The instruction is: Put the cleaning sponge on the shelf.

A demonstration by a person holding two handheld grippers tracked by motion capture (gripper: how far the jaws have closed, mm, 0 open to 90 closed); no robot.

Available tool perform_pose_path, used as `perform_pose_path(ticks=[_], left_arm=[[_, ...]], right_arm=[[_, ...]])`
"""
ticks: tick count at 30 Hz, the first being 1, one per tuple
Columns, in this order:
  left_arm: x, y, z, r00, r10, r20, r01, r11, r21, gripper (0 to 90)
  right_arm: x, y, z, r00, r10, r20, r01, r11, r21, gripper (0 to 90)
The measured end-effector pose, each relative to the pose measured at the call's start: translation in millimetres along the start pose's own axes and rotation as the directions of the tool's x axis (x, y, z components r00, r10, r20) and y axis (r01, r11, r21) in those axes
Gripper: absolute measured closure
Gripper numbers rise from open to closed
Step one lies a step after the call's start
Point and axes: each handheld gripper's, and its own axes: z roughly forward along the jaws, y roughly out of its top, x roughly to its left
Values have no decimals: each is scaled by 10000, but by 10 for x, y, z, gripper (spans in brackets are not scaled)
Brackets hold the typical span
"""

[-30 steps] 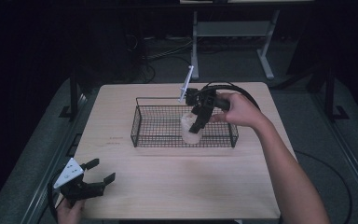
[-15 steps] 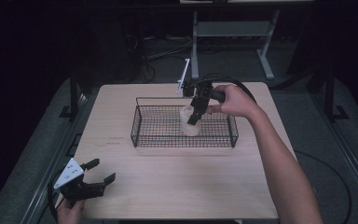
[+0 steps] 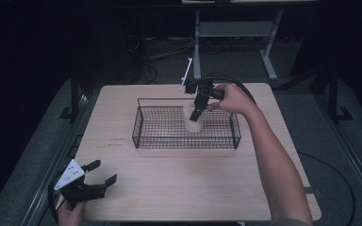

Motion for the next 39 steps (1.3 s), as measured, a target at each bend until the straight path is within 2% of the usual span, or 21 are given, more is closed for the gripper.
perform_pose_path(ticks=[11, 14, 17, 19, 26, 30, 39], left_arm=[[-6, -4, -7, 10000, 2, -27, -2, 10000, -27, 141], [-1, -4, -12, 10000, -4, -38, 4, 10000, -20, 141], [3, -5, -9, 10000, -25, -48, 25, 10000, -9, 141], [1, -6, -10, 10000, -18, -43, 18, 10000, -26, 141], [-3, -5, -5, 10000, -20, -37, 20, 10000, 2, 141], [-8, -2, -2, 10000, 40, -37, -40, 10000, 28, 141], [-11, -3, -16, 10000, -33, -65, 32, 10000, -42, 140]], right_arm=[[-158, -24, 204, 9991, 417, -7, -417, 9991, 105, 278], [-182, -30, 265, 9995, 303, 14, -303, 9995, 73, 278], [-204, -66, 320, 9988, 476, -91, -477, 9988, -105, 278], [-222, -92, 372, 9985, 547, -7, -547, 9985, 92, 278], [-277, -187, 466, 9965, 815, -170, -815, 9967, -15, 277], [-286, -207, 530, 9959, 892, -123, -888, 9956, 289, 277], [-283, -202, 622, 9957, 891, -233, -888, 9959, 150, 277]])
